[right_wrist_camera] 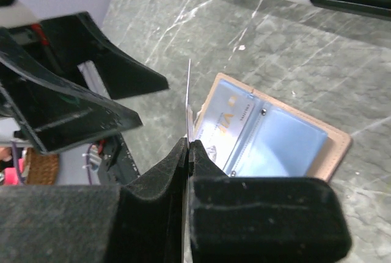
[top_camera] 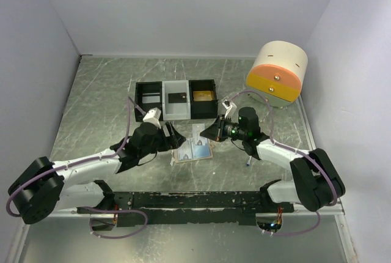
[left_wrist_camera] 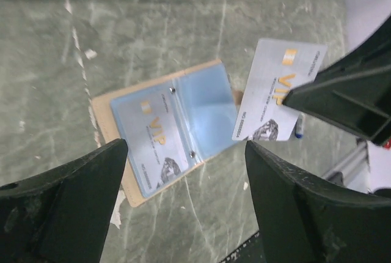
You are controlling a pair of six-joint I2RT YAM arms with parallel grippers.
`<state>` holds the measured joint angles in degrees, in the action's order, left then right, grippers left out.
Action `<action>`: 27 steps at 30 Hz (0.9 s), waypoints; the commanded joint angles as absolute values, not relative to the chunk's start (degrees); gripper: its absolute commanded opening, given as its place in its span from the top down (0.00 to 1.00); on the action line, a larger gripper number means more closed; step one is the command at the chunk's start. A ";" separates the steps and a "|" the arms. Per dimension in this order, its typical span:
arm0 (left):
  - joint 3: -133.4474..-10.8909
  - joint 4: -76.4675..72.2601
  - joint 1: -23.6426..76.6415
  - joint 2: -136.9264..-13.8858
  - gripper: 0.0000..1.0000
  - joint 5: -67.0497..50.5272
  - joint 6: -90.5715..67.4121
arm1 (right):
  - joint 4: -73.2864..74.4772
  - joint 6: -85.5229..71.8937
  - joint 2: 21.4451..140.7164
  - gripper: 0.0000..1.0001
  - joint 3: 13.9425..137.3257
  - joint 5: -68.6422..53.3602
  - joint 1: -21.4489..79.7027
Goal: Take the credit cards out of the card holder
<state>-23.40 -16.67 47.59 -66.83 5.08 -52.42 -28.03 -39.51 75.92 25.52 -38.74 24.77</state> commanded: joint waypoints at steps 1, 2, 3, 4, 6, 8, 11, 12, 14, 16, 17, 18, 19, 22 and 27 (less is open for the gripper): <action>-31.02 1.28 47.13 -64.63 0.08 14.80 -45.67 | -20.32 -31.88 72.97 1.00 27.75 -32.04 25.60; -31.91 2.59 46.12 -64.15 0.07 14.18 -45.28 | -19.96 -31.19 72.26 1.00 28.01 -31.21 25.80; -32.60 3.16 44.85 -63.68 0.06 12.67 -44.62 | -19.69 -30.53 71.74 1.00 28.24 -30.40 26.07; -33.01 3.36 43.17 -63.29 0.06 11.04 -43.75 | -19.51 -30.00 71.30 1.00 28.54 -29.66 26.29; -34.21 5.88 39.53 -62.56 0.05 9.21 -42.94 | -19.55 -29.00 70.28 1.00 29.00 -27.99 26.88; -35.66 8.85 35.73 -61.36 0.05 7.89 -41.63 | -18.98 -27.35 69.54 1.00 30.08 -26.42 27.77; -37.28 11.75 30.19 -58.59 0.04 5.52 -39.90 | -16.98 -23.43 69.13 1.00 32.58 -22.44 31.33; -37.84 12.46 28.76 -57.75 0.03 4.74 -39.07 | -16.13 -21.26 69.34 1.00 33.46 -20.29 32.61; -39.48 14.85 26.17 -56.52 0.02 4.93 -36.83 | -14.97 -17.68 70.46 1.00 35.80 -17.32 35.67; -41.51 18.33 23.22 -56.24 0.00 5.70 -35.38 | -14.34 -14.70 72.44 1.00 38.25 -15.45 37.43; -42.39 19.62 20.83 -56.07 0.00 5.01 -34.83 | -13.88 -13.43 73.71 1.00 39.63 -14.84 38.20; -43.05 20.82 18.31 -55.81 0.00 3.04 -34.41 | -13.29 -12.14 74.97 1.00 41.22 -14.25 39.01; -43.49 21.60 15.41 -55.34 0.00 1.39 -33.92 | -12.60 -10.77 76.16 1.00 42.93 -13.94 40.02; -44.72 23.83 7.85 -53.49 0.00 -0.89 -32.00 | -10.59 -5.78 80.15 1.00 49.51 -13.82 42.49; -45.19 28.16 3.71 -51.02 0.00 5.68 -29.87 | -8.87 0.05 87.71 1.00 59.09 -14.58 44.87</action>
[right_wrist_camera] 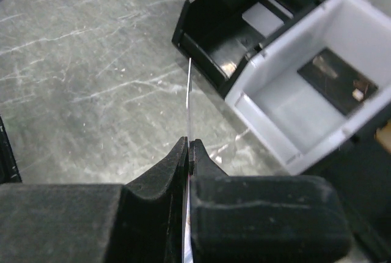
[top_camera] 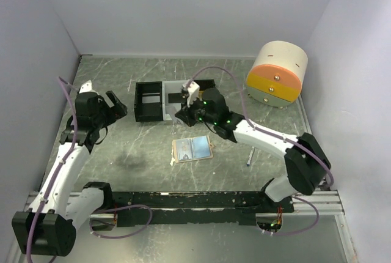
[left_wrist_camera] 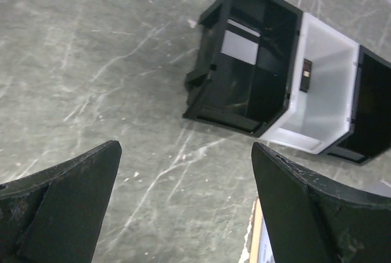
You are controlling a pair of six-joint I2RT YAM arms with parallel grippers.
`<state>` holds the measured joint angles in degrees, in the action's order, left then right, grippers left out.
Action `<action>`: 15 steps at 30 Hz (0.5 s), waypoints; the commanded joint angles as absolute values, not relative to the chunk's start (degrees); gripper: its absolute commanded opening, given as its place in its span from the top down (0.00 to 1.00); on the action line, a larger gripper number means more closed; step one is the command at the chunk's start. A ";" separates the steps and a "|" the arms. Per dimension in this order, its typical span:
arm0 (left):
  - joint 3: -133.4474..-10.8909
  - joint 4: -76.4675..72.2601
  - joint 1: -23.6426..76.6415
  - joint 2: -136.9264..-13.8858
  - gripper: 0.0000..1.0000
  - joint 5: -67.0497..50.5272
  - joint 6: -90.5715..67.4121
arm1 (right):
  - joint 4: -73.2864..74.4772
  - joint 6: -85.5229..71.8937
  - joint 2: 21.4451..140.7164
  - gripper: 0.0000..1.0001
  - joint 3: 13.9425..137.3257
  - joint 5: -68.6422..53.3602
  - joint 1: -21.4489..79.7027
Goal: Take the credit cards out of the card holder
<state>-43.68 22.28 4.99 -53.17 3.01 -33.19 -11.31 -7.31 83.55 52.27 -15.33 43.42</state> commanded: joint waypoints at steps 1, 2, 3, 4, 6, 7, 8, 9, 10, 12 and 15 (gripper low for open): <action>-45.65 29.27 3.69 -50.34 0.00 6.94 -29.69 | -8.12 0.58 89.35 1.00 61.49 -15.15 45.05; -45.92 29.97 3.69 -49.33 0.00 7.79 -29.44 | -7.63 0.80 90.83 1.00 63.59 -15.35 45.13; -45.77 30.32 3.69 -48.21 0.00 8.72 -28.93 | -7.12 0.98 92.49 1.00 65.59 -15.51 45.32; -45.34 30.21 3.65 -46.77 0.00 9.86 -28.20 | -6.33 1.34 94.15 1.00 67.76 -15.61 45.53; -44.32 29.47 3.69 -44.15 0.00 12.21 -26.42 | -5.74 1.95 97.35 1.00 71.51 -15.62 45.96; -44.12 29.57 3.69 -43.06 0.00 12.97 -25.92 | -5.11 2.68 98.92 1.00 73.33 -15.49 46.22; -44.21 29.91 3.65 -42.30 0.00 13.27 -25.27 | -4.53 3.43 100.61 1.00 75.12 -15.08 46.64; -44.36 30.72 3.69 -41.67 0.00 14.13 -24.81 | -3.70 4.42 102.24 1.00 77.03 -14.41 47.06; -44.57 31.72 3.69 -41.16 0.00 15.19 -24.89 | -2.82 5.38 103.88 1.00 78.91 -13.72 47.57; -44.28 32.73 3.69 -40.09 0.00 17.47 -26.10 | -0.22 7.47 107.18 1.00 82.96 -11.58 48.17; -44.60 33.17 3.69 -38.59 0.00 17.91 -26.99 | 2.87 10.08 111.66 1.00 89.19 -9.03 48.68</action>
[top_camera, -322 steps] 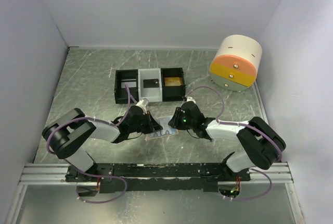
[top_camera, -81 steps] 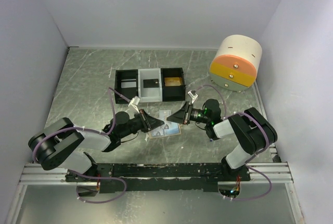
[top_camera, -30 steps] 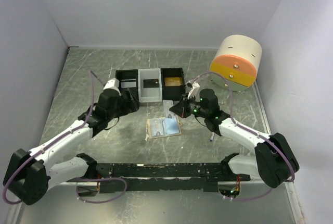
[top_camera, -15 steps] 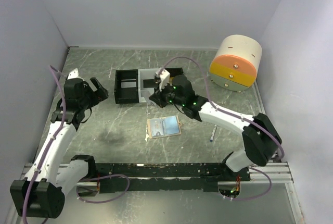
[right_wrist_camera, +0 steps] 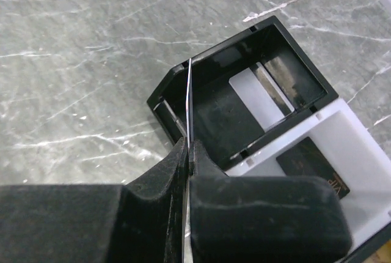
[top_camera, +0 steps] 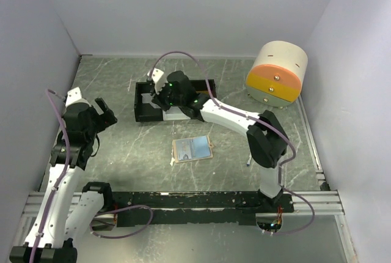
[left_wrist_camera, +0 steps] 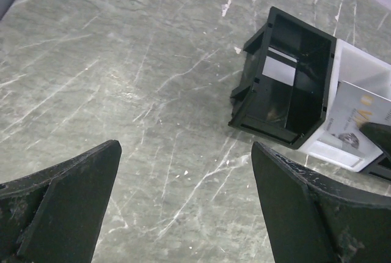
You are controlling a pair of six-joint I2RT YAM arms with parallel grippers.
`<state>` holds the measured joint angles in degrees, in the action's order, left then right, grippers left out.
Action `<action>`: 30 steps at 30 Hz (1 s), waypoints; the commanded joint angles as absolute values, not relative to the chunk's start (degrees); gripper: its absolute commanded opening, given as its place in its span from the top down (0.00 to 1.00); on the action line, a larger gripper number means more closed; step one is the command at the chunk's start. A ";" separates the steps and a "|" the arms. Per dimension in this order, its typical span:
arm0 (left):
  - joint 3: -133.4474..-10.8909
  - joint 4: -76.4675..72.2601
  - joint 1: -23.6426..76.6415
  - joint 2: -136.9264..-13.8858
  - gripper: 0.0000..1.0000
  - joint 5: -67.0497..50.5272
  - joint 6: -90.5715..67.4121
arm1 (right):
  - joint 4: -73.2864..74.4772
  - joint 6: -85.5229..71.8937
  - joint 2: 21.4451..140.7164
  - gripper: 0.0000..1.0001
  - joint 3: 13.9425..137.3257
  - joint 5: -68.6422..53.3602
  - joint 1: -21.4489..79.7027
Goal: Take the credit cards out of the card holder
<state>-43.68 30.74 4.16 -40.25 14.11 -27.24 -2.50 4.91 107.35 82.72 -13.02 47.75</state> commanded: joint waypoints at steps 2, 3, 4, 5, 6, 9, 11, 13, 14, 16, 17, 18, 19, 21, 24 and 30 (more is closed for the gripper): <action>-44.23 32.33 3.69 -37.52 0.00 18.87 -26.99 | 4.24 12.38 114.53 1.00 92.26 -7.54 49.22; -44.09 31.94 3.69 -37.12 0.00 18.93 -26.98 | 5.17 13.71 115.29 1.00 93.91 -6.78 49.58; -43.84 31.58 3.69 -36.81 0.00 18.60 -27.03 | 6.51 15.34 117.45 1.00 95.56 -5.76 49.96; -43.69 31.34 3.69 -36.63 0.00 18.15 -27.05 | 7.68 16.59 118.77 1.00 97.19 -4.53 50.27; -43.63 31.10 3.69 -36.55 0.00 17.55 -26.99 | 8.72 17.74 120.04 1.00 98.41 -3.34 50.56; -43.73 31.19 3.69 -36.73 0.00 16.65 -26.98 | 11.13 21.01 123.00 1.00 101.75 0.13 51.21; -43.88 31.28 3.69 -36.69 0.00 16.61 -26.98 | 11.60 23.23 124.61 1.00 103.51 1.92 51.37; -43.86 31.12 3.69 -36.44 0.00 16.60 -26.98 | 12.30 25.67 126.25 1.00 105.72 3.63 51.79; -43.88 31.11 3.68 -36.33 0.00 16.61 -27.02 | 12.23 26.64 126.95 1.00 106.56 3.96 51.77; -43.86 31.04 3.63 -35.94 0.00 16.68 -27.03 | 12.44 28.62 128.49 1.00 108.27 4.75 52.12; -43.81 31.03 3.61 -35.76 0.00 16.76 -26.99 | 12.41 29.65 129.21 1.00 109.08 5.15 52.23; -43.73 30.98 3.60 -35.58 0.00 16.67 -26.98 | 12.24 30.64 129.99 1.00 109.72 5.58 52.30; -43.76 31.02 3.60 -35.45 0.00 16.66 -26.98 | 12.22 31.80 130.75 1.00 110.36 6.06 52.43; -43.73 31.11 3.60 -35.13 0.00 16.63 -26.98 | 12.10 34.01 132.43 1.00 111.76 7.21 52.61; -43.64 31.05 3.60 -34.66 0.00 16.70 -26.95 | 12.00 37.16 134.96 1.00 114.19 9.34 52.65; -43.33 30.47 3.60 -34.56 0.01 15.93 -26.56 | 9.67 42.36 138.77 1.00 116.63 12.40 52.66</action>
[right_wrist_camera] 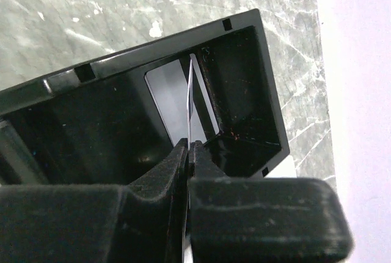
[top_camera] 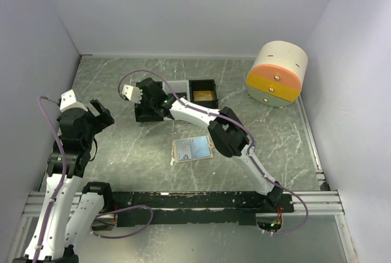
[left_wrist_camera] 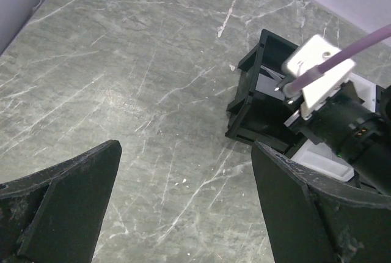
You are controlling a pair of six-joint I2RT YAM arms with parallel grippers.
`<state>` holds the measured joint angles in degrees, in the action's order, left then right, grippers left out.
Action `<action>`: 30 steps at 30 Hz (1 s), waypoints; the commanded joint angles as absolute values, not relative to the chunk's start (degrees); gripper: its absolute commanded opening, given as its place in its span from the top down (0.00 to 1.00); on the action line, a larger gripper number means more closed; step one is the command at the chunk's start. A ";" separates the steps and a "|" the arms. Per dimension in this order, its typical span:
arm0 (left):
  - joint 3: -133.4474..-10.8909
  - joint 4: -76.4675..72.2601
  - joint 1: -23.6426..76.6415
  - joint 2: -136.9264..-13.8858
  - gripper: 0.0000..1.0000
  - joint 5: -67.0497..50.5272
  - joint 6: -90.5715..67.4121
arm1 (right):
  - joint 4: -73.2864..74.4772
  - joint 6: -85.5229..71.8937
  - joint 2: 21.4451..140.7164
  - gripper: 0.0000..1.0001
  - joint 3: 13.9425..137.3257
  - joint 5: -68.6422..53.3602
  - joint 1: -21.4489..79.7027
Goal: Take the credit cards out of the card holder
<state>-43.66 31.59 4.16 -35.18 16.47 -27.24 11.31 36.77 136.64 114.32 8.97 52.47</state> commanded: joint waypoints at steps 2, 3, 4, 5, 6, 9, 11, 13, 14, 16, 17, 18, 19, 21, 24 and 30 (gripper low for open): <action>-43.24 30.18 3.60 -34.67 0.01 15.47 -26.41 | 9.73 43.02 139.89 1.00 117.88 12.52 52.65; -43.24 30.22 3.60 -34.73 0.01 15.27 -26.37 | 9.50 43.61 140.37 1.00 118.24 12.77 52.72; -43.31 30.32 3.60 -34.77 0.01 15.15 -26.37 | 8.97 43.88 140.81 1.00 118.33 12.89 52.70; -43.33 30.28 3.60 -34.76 0.01 15.06 -26.37 | 8.51 44.37 141.33 1.00 118.55 13.19 52.71; -43.33 30.24 3.60 -34.70 0.01 14.99 -26.32 | 8.48 44.72 141.98 1.00 118.98 13.45 52.79; -43.27 30.14 3.58 -34.59 0.01 14.85 -26.28 | 7.93 45.29 143.71 0.99 120.20 14.09 52.75; -43.33 30.23 3.60 -34.40 0.01 14.85 -26.28 | 6.60 46.43 144.67 0.97 120.19 14.81 52.73; -43.32 30.23 3.60 -34.23 0.01 14.90 -26.28 | 6.18 47.15 145.81 0.97 120.92 15.25 52.80; -43.26 30.31 3.56 -34.13 0.01 15.00 -26.28 | 6.39 47.19 146.45 0.97 121.46 15.10 52.74; -43.44 30.53 3.60 -33.83 0.01 15.33 -26.35 | 6.86 47.26 147.29 0.96 122.49 15.12 52.69; -43.55 30.70 3.60 -33.74 0.01 15.63 -26.41 | 6.52 47.24 147.39 0.95 122.33 15.05 52.73; -43.59 30.82 3.56 -33.52 0.01 15.91 -26.49 | 6.13 47.36 147.35 0.89 121.99 15.03 52.71; -43.55 30.85 3.55 -33.30 0.02 16.11 -26.54 | 5.64 47.43 147.24 0.85 121.57 14.90 52.67; -43.56 30.94 3.58 -32.67 0.01 16.57 -26.63 | 4.86 47.25 147.10 0.78 121.06 14.70 52.66; -43.44 31.02 3.59 -31.89 0.01 16.99 -26.62 | 5.33 46.66 146.91 0.70 120.82 13.51 52.48; -43.31 31.20 3.58 -31.33 0.01 17.13 -26.64 | 6.51 44.79 146.30 0.54 120.41 12.27 52.22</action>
<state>-43.66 31.55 4.16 -31.81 16.25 -27.22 6.74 46.15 147.06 120.49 13.28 52.51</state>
